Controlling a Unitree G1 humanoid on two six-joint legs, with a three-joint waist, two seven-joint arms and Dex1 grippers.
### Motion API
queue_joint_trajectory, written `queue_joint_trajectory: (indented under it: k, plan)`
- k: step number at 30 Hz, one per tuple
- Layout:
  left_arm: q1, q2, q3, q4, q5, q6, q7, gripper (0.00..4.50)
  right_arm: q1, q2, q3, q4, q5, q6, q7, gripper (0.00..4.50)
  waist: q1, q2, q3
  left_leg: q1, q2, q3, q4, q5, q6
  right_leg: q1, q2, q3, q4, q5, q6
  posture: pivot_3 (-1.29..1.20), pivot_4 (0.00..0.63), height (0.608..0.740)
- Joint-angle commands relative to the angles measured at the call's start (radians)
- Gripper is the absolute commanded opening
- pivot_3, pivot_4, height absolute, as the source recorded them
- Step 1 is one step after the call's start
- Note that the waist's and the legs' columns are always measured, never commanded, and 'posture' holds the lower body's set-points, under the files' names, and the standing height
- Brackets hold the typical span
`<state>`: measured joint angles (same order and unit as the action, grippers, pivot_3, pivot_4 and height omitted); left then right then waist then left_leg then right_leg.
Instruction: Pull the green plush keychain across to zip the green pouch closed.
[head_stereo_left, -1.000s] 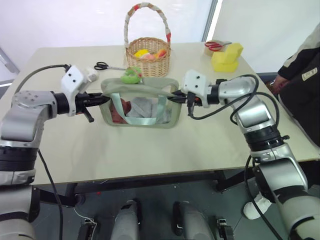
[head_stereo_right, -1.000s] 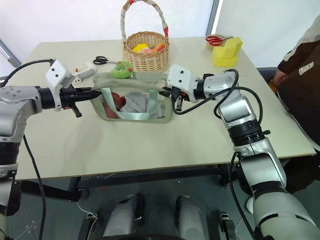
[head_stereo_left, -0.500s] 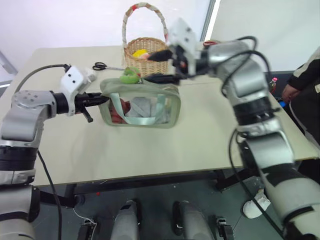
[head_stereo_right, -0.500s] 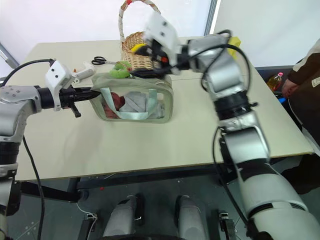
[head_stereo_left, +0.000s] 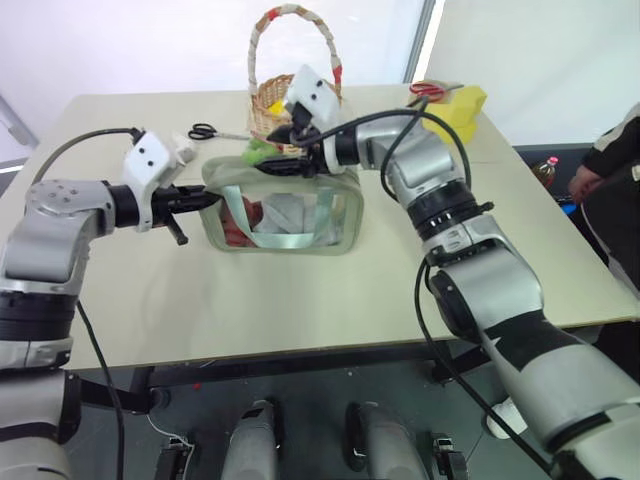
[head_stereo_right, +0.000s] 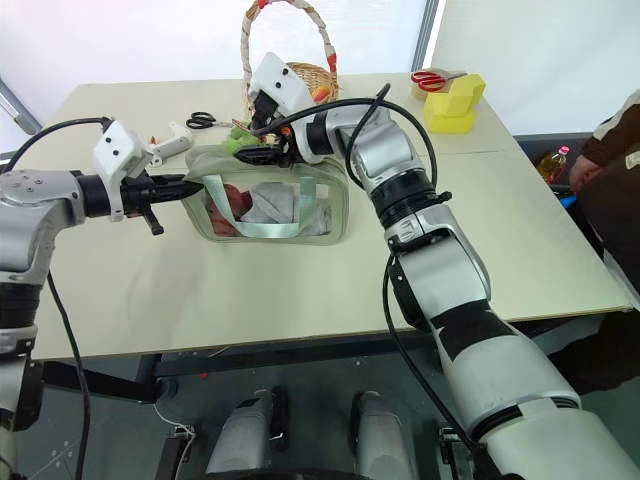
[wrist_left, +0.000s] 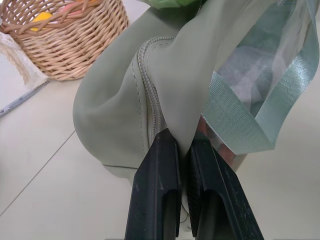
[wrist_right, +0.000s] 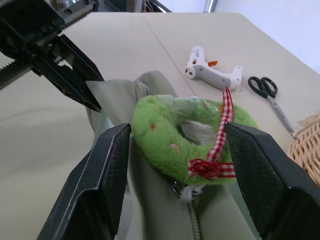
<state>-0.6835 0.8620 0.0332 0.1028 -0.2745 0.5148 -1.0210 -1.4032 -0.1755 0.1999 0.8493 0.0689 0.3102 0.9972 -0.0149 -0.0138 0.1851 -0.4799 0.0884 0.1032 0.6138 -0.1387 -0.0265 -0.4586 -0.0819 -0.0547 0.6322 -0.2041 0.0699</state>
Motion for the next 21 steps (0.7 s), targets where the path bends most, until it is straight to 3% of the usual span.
queue_joint_trajectory:
  k: [1, 4, 5, 12, 21]
  plan:
    - [-0.007, 0.01, 0.02, -0.021, -0.005, -0.002, 0.003, 0.0, -0.037, 0.011, -0.002, -0.001, -0.017, -0.042, 0.003, 1.86, 0.0, 0.0, 0.0, 0.0, 0.0, 0.0, 0.0, 0.0, 0.0, 0.0, 0.0, 0.0, 0.0, 0.0, 0.0, 0.0, 0.15, 0.74]
    - [-0.012, 0.007, 0.016, -0.017, -0.003, -0.004, 0.004, 0.0, -0.042, 0.017, -0.004, 0.003, -0.022, -0.063, 0.006, 0.26, 0.0, 0.0, 0.0, 0.0, 0.0, 0.0, 0.0, 0.0, 0.0, 0.0, 0.0, 0.0, 0.0, 0.0, 0.0, 0.0, 0.15, 0.74]
    - [-0.015, 0.006, 0.015, -0.014, -0.002, -0.005, 0.004, 0.0, -0.042, 0.016, -0.003, 0.003, -0.025, -0.072, 0.011, 0.06, 0.0, 0.0, 0.0, 0.0, 0.0, 0.0, 0.0, 0.0, 0.0, 0.0, 0.0, 0.0, 0.0, 0.0, 0.0, 0.0, 0.15, 0.74]
    - [-0.015, 0.006, 0.015, -0.02, -0.002, -0.001, 0.006, 0.0, -0.038, -0.045, -0.026, -0.056, -0.035, -0.081, 0.002, 0.06, 0.001, 0.0, 0.0, 0.0, 0.0, 0.0, 0.0, 0.0, 0.0, 0.0, 0.0, 0.0, 0.0, 0.0, 0.0, 0.0, 0.15, 0.74]
    - [0.014, 0.013, 0.03, -0.029, -0.009, 0.008, 0.009, 0.0, 0.151, -0.321, -0.118, -0.515, -0.035, 0.173, -0.078, 0.06, 0.003, 0.0, 0.0, 0.0, 0.0, 0.0, 0.0, 0.0, 0.0, 0.0, 0.0, 0.0, -0.001, 0.0, 0.0, 0.0, 0.15, 0.74]
